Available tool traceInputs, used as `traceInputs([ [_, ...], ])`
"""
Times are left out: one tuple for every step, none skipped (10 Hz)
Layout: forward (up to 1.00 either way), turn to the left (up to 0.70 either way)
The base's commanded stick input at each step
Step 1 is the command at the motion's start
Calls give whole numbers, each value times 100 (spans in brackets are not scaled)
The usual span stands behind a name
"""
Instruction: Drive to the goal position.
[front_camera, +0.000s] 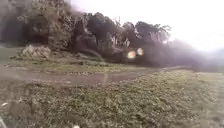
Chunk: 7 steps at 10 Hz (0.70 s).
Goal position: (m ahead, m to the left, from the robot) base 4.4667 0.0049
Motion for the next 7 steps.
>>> traceInputs([
  [68,-13],
  [69,-13],
  [68,-13],
  [68,-13],
  [68,-13],
  [68,-13],
  [69,-13],
])
